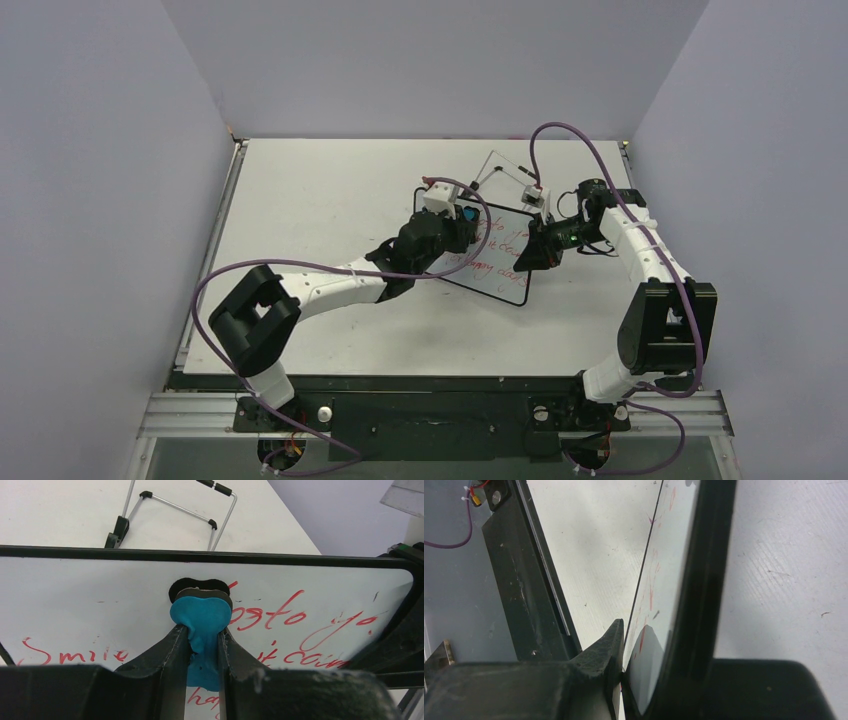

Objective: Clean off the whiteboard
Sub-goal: Erase the whiteboard at the center of the board.

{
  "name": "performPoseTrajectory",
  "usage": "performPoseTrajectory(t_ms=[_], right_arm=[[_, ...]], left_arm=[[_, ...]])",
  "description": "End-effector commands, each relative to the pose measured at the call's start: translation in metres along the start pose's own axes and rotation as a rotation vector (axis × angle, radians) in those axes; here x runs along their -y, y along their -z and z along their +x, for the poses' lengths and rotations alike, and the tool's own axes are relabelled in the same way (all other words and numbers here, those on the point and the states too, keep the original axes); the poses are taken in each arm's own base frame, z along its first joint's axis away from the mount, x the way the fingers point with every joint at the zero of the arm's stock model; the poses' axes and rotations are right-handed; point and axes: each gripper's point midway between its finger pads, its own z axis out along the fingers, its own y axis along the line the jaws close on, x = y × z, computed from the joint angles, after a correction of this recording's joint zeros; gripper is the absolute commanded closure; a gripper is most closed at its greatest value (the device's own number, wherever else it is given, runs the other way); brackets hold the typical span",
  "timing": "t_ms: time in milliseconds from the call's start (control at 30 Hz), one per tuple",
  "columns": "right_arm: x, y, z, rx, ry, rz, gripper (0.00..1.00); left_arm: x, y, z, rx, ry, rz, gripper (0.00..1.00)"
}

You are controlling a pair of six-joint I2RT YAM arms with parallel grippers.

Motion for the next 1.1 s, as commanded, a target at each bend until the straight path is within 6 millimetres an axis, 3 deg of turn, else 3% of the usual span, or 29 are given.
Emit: performPoseTrajectory(t_ms=[0,233,333,467,633,900,1067], right_arm=[[-0.017,-0.007,0.012,-0.084,0.064,-0.056,1.00],[-0.018,-0.006,0.011,-0.081,0.069,-0.057,1.00],[-0.018,-0.006,0.011,-0.082,0.069,-0.057,1.00],[-0.017,-0.006,0.011,-0.082,0.068,-0.058,1.00],[-0.018,-0.006,0.011,-0.082,0.069,-0.059,1.00],[-0.018,-0.005,0.011,-0.081,0.072,-0.059,1.00],[-0.019,-0.005,0.010,-0.081,0.075,-0.060,1.00]], left_arm=[[0.049,0.007,-0.037,0.082,0.064,0.160,1.00],[-0.041,-0.002,-0.029,0.087,0.059,-0.159,1.00],[-0.062,0.001,-0.014,0.085,0.085,-0.258,1.00],[-0.052,0.002,0.008,0.053,0.087,-0.241,1.00],[-0.014,0.002,0.017,0.043,0.068,-0.163,1.00],[0.040,0.000,-0.041,0.137,0.093,-0.037,1.00],[0.043,-0.004,-0.070,0.181,0.071,-0.048,1.00]])
